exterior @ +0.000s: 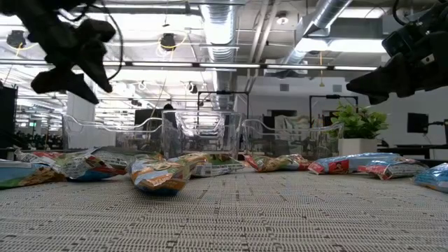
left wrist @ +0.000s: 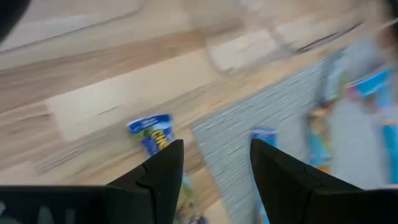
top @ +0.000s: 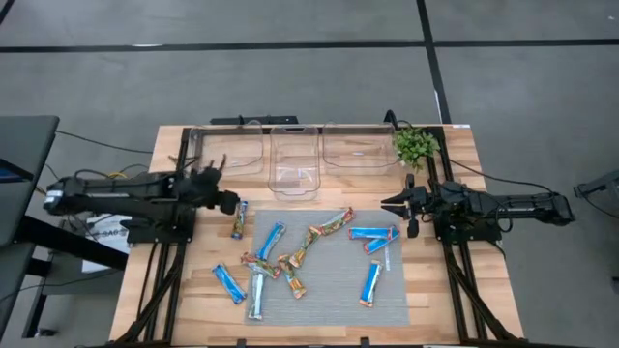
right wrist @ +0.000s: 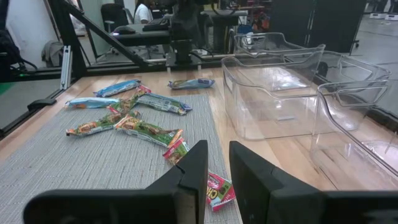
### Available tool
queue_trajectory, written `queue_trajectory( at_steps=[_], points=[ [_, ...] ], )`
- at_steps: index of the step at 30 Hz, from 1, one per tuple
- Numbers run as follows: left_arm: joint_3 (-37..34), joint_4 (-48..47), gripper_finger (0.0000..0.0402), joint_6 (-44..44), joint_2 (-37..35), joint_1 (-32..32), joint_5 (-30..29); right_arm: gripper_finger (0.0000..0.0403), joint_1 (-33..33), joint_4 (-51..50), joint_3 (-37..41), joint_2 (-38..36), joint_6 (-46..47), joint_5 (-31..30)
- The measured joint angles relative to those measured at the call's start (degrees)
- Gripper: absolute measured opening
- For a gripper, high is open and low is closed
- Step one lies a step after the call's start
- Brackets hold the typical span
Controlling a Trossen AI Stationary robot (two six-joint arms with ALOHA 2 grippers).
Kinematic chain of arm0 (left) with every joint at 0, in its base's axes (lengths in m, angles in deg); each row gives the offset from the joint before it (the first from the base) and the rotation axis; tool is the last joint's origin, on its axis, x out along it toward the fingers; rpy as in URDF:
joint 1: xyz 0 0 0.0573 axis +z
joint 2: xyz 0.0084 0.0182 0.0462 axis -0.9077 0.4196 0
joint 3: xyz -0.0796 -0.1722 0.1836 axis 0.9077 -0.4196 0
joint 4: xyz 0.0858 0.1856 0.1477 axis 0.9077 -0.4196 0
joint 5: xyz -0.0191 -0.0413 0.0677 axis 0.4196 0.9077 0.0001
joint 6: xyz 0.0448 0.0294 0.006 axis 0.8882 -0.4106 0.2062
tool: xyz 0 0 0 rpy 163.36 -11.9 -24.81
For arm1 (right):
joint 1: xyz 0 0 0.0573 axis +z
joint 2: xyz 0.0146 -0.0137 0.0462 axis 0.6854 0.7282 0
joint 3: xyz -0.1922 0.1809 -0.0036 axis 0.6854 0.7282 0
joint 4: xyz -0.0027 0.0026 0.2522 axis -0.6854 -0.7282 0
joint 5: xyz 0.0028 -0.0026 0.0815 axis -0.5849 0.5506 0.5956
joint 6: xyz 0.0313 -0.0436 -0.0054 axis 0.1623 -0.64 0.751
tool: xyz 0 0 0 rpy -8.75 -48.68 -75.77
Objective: Pick and place Granola Bars by type
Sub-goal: Put the blue granola bar into the left transparent bin
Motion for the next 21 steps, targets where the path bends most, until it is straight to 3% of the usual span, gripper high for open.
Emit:
queue_trajectory(
  at_steps=[5, 10, 21],
  points=[
    [7.4, -5.3, 0.0178, 0.7, 12.2, -1.5, 0.0, 0.0059, 0.0, 0.0, 0.0, 0.0, 0.0, 0.0],
    [10.2, -7.3, 0.0178, 0.3, 19.3, -4.2, -0.6, 0.0059, 0.0, 0.0, 0.0, 0.0, 0.0, 0.0],
    [10.4, -9.9, 0.0178, -4.9, 20.8, -5.5, 1.6, 0.0059, 0.0, 0.0, 0.0, 0.0, 0.0, 0.0]
  ],
)
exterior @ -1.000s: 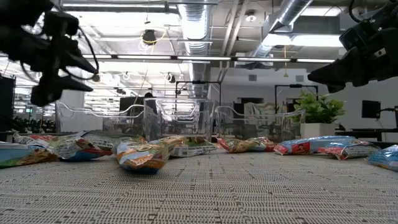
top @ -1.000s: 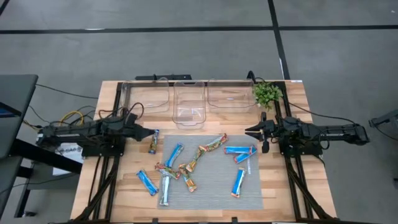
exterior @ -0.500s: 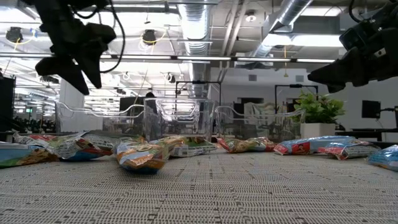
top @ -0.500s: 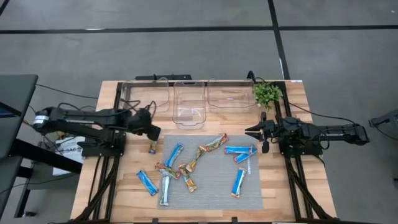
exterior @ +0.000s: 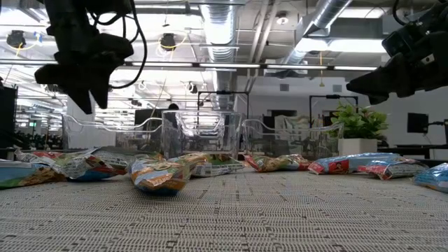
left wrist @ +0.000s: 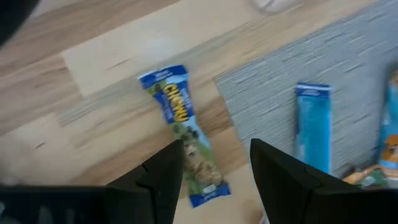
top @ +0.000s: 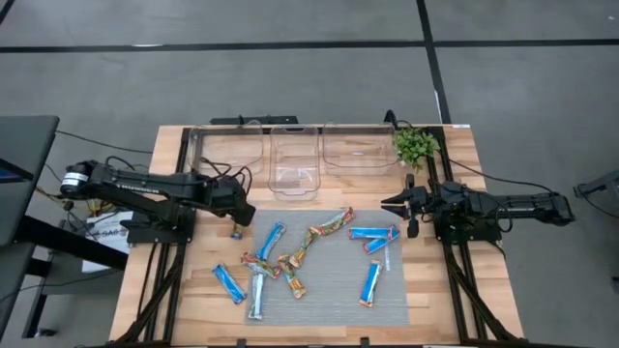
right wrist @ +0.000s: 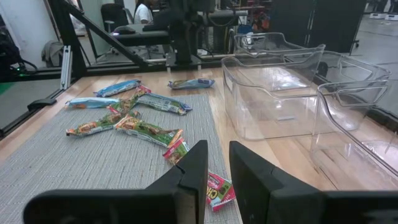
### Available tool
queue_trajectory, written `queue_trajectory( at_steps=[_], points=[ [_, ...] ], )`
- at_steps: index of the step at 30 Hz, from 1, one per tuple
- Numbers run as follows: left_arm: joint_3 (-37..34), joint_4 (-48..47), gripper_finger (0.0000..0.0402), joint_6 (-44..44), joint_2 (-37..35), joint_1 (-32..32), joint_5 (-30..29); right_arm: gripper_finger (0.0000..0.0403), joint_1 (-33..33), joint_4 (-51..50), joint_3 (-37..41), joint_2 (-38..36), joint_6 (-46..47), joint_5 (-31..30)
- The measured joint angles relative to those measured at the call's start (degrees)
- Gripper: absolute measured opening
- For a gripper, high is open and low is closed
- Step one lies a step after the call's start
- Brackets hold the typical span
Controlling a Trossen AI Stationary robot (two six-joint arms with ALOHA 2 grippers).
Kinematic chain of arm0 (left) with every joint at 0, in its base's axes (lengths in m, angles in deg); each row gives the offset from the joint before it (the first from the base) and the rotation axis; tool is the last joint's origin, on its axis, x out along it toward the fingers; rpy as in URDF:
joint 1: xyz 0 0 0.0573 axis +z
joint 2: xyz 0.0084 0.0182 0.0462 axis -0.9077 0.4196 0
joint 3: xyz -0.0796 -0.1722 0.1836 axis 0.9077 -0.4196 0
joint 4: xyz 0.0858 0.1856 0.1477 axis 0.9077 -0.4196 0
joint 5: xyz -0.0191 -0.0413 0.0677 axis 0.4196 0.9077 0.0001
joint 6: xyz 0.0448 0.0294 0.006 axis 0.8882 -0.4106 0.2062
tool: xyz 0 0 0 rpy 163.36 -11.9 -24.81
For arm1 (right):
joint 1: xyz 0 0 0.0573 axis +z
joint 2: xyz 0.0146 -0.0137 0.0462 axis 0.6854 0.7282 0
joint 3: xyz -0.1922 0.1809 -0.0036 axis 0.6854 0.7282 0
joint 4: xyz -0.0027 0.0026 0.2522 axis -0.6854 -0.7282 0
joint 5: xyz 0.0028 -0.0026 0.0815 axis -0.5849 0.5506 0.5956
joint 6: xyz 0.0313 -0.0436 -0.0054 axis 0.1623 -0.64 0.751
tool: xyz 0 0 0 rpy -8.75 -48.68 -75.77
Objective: Pick and place Granola Bars by type
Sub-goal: Put the blue granola bar into the left transparent bin
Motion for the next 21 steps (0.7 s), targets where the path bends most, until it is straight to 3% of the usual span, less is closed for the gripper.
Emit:
queue_trajectory(
  at_steps=[13, 21],
  points=[
    [0.0, -1.8, 0.0178, 0.3, 11.1, 0.0, 0.9, 0.0059, 0.0, 0.0, 0.0, 0.0, 0.0, 0.0],
    [0.0, 2.8, 0.0178, 2.1, 16.7, 0.0, 3.2, 0.0059, 0.0, 0.0, 0.0, 0.0, 0.0, 0.0]
  ],
)
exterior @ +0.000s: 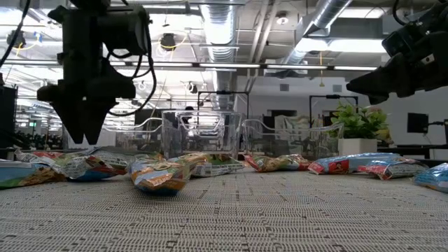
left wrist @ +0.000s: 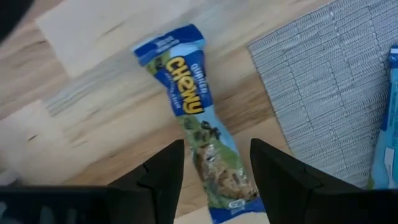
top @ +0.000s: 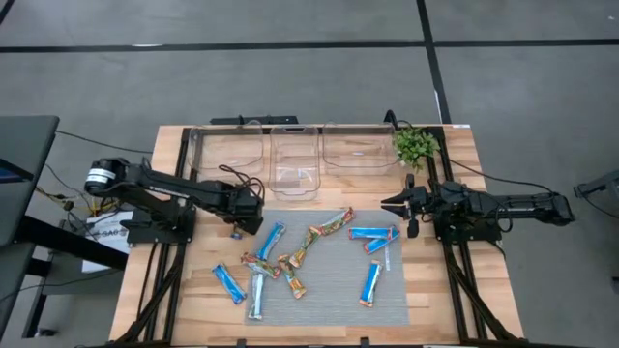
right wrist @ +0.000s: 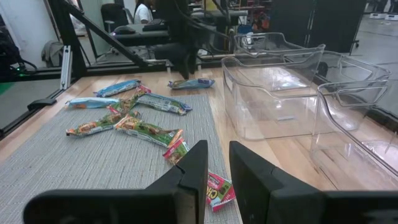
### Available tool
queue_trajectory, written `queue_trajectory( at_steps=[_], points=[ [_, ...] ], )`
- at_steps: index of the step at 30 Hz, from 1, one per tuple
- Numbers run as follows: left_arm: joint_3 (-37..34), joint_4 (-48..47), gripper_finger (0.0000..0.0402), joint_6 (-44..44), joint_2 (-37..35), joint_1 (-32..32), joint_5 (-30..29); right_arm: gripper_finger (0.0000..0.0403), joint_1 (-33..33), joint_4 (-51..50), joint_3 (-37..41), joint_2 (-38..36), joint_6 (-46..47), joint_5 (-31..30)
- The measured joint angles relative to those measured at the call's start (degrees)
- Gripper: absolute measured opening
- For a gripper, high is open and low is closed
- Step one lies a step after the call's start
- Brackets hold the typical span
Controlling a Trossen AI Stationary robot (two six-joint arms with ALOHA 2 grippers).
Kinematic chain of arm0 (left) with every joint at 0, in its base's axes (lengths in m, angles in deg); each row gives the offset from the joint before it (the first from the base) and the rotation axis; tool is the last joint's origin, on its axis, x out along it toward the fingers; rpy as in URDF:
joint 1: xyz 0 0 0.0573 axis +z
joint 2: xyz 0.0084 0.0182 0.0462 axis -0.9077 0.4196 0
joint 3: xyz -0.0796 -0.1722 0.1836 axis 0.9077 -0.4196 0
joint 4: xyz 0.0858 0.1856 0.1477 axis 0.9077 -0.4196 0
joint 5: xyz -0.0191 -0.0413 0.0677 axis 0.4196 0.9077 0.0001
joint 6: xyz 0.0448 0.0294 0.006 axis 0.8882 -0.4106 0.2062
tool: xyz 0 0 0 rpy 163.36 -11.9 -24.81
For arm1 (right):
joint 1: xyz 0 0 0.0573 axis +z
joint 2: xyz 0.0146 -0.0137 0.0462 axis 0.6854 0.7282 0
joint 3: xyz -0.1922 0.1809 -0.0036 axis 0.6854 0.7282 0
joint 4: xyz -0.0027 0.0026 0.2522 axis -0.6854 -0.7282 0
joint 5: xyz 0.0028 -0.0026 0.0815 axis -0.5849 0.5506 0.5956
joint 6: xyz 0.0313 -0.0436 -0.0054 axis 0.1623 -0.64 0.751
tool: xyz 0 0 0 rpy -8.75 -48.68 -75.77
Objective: Pick and place Granola Bars by type
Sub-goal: Put the blue granola bar into the left transparent bin
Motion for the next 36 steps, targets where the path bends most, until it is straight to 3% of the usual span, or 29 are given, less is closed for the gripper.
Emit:
queue_trajectory(
  at_steps=[8, 14, 24, 29, 36],
  points=[
    [0.0, 0.9, 0.018, 0.1, 3.8, 0.3, 0.2, 0.0059, 0.0, 0.0, 0.0, 0.0, 0.0, 0.0],
    [-0.1, 1.2, 0.0207, 0.4, 3.8, 1.1, -0.7, 0.0059, 0.0, 0.0, 0.0, 0.0, 0.0, 0.0],
    [-5.6, 9.3, 0.0236, 0.7, 3.7, 1.4, 1.0, 0.0059, 0.0, 0.0, 0.0, 0.0, 0.0, 0.0],
    [-5.6, 9.6, 0.0212, 1.1, 3.7, 1.4, 0.4, 0.0059, 0.0, 0.0, 0.0, 0.0, 0.0, 0.0],
    [-5.6, 9.9, 0.0142, 3.4, 3.7, 1.4, 0.4, 0.0059, 0.0, 0.0, 0.0, 0.0, 0.0, 0.0]
  ],
)
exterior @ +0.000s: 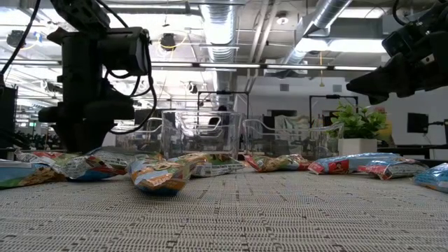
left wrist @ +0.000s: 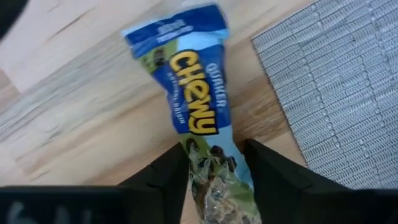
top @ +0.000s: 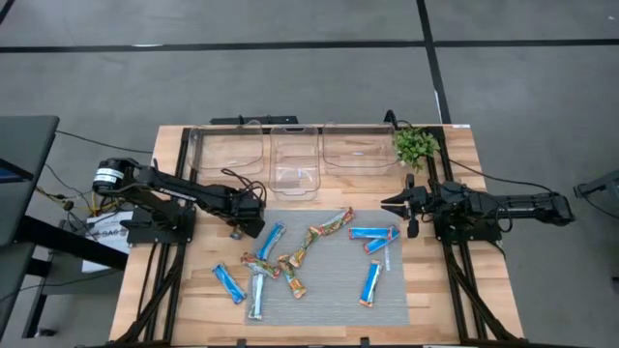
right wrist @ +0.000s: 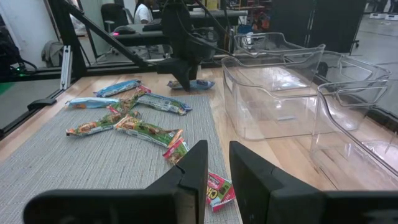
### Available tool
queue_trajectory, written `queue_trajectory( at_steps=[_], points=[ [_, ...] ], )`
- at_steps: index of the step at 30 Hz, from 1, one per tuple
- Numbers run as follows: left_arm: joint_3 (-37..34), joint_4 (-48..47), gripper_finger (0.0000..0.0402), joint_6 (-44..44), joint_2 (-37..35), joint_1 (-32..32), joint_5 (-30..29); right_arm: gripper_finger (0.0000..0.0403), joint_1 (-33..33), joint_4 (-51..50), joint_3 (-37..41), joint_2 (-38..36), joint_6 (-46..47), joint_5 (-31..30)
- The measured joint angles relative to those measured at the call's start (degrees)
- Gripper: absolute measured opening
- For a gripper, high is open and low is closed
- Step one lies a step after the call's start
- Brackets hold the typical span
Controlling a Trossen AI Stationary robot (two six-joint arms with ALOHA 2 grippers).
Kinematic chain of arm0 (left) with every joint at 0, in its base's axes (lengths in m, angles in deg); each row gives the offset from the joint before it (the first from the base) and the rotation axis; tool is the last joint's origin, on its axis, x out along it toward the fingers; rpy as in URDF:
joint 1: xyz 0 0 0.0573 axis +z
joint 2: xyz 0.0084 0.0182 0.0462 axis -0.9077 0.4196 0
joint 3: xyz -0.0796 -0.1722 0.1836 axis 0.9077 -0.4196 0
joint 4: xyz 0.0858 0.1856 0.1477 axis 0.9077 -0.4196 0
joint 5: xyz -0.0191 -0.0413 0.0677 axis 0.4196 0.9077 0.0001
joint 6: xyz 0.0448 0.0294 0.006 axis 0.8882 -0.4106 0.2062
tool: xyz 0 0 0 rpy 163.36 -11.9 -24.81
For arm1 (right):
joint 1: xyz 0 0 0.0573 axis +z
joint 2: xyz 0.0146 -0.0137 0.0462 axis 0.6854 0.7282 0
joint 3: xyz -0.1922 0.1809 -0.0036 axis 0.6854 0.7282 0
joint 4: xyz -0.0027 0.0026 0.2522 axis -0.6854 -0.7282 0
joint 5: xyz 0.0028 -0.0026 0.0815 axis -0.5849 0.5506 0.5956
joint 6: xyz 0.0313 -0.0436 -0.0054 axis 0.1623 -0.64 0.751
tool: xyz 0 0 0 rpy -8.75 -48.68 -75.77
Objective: Pick and place Granola Bars by type
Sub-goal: Put the blue granola bar into the left transparent bin
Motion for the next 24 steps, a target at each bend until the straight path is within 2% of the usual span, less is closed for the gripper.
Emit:
queue_trajectory(
  at_steps=[5, 11, 24],
  points=[
    [0.0, 0.0, 0.0099, 0.1, 0.0, 0.0, -0.5, 0.0059, 0.0, 0.0, 0.0, 0.0, 0.0, 0.0],
    [0.0, 0.1, 0.007, 0.1, 0.0, 0.0, -0.7, 0.0059, 0.0, 0.0, 0.0, 0.0, 0.0, 0.0],
    [0.4, 6.2, 0.0061, 0.0, -0.8, -0.4, -0.6, 0.0059, 0.0, 0.0, 0.0, 0.0, 0.0, 0.0]
  ],
)
